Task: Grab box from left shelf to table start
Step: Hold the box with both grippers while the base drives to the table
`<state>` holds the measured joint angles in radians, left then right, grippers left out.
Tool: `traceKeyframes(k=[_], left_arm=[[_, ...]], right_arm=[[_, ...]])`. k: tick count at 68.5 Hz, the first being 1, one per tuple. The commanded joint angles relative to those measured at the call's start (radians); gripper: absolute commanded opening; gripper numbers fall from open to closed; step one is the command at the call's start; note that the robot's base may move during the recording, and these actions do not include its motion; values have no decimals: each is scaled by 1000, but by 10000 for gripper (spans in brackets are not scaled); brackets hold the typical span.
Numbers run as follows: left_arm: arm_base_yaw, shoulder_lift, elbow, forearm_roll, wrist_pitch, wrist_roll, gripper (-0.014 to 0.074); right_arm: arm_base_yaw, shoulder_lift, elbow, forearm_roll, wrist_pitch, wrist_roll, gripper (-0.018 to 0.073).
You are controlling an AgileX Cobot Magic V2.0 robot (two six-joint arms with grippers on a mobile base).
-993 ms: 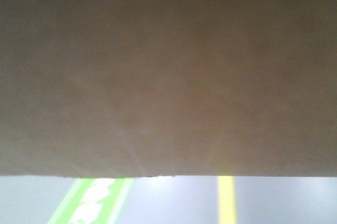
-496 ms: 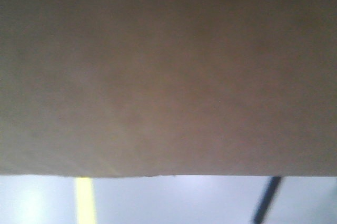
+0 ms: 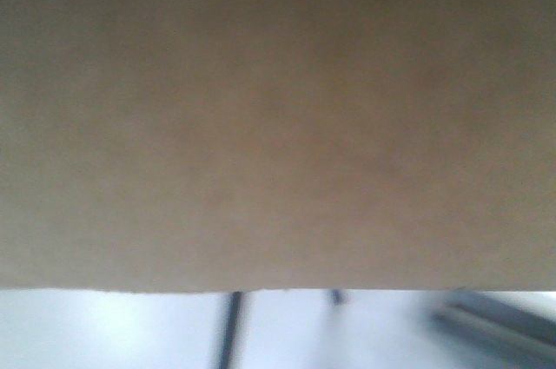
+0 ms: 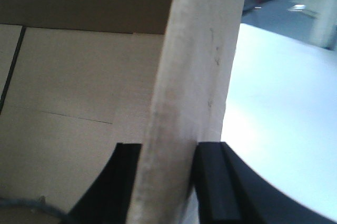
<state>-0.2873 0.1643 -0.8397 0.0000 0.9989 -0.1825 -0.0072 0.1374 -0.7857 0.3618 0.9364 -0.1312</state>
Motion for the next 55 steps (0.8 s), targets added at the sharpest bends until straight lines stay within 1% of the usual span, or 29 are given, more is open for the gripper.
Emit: traceKeyframes(k=[1,55], left_arm=[[-4,9,-41,-11,-211,-36,-92],[-4,9,-41,-11,-210,-36,-92]], right_arm=[[-7,20,-27,-62,-131,-8,60],[-7,20,-27,-62,-131,-8,60]])
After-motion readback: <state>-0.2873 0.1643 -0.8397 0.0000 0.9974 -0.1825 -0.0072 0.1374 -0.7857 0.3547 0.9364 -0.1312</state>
